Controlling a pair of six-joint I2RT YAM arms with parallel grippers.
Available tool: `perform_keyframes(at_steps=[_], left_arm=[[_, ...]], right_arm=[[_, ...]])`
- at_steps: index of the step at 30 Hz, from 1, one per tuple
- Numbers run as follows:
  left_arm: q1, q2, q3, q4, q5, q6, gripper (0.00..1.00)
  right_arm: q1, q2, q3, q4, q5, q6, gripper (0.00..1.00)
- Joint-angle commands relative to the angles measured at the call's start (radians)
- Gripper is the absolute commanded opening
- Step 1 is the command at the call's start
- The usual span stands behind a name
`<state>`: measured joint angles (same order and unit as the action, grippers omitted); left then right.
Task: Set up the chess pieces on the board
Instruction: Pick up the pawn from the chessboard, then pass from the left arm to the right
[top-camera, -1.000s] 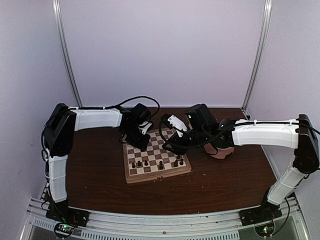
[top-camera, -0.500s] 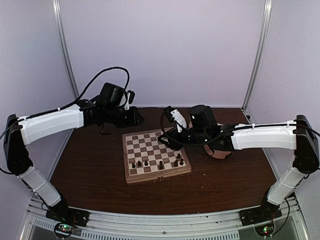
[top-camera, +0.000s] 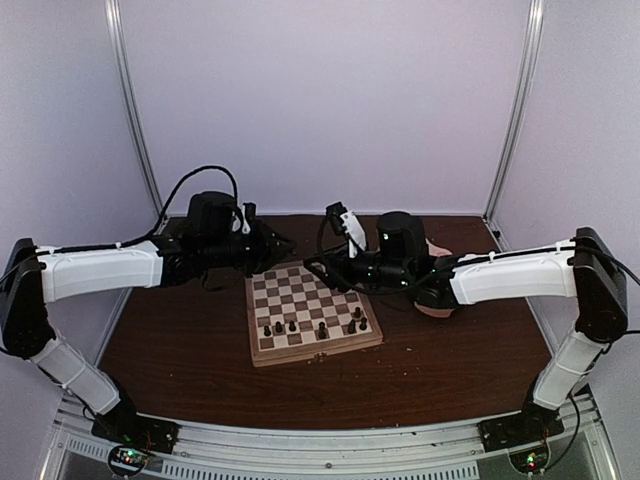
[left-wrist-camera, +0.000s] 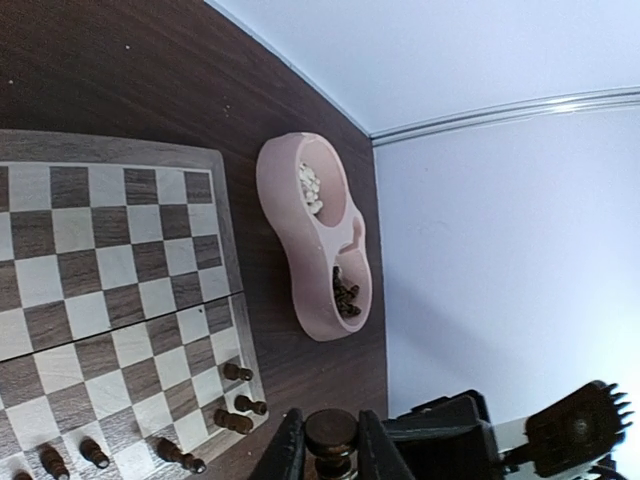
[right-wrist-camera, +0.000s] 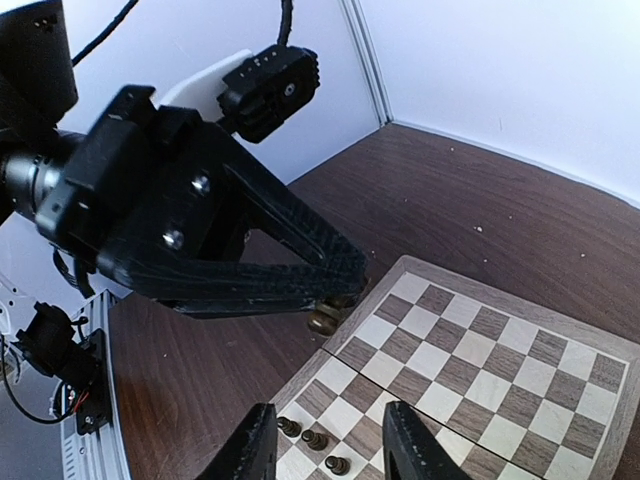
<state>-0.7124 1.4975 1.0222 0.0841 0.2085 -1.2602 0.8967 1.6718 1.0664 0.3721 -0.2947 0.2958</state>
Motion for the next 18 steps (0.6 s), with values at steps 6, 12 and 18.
perform_keyframes(at_steps=[6, 12, 18], left_arm=[[0.002, 0.032, -0.029, 0.205, 0.104, -0.135, 0.18], [0.003, 0.037, -0.048, 0.240, 0.110, -0.154, 0.18], [0.002, 0.039, -0.066, 0.266, 0.106, -0.166, 0.17]], right_arm=[[0.014, 0.059, 0.056, 0.032, 0.061, -0.005, 0.43], [0.015, 0.082, 0.082, 0.031, 0.051, -0.012, 0.42], [0.019, 0.084, 0.085, 0.032, 0.087, -0.023, 0.38]])
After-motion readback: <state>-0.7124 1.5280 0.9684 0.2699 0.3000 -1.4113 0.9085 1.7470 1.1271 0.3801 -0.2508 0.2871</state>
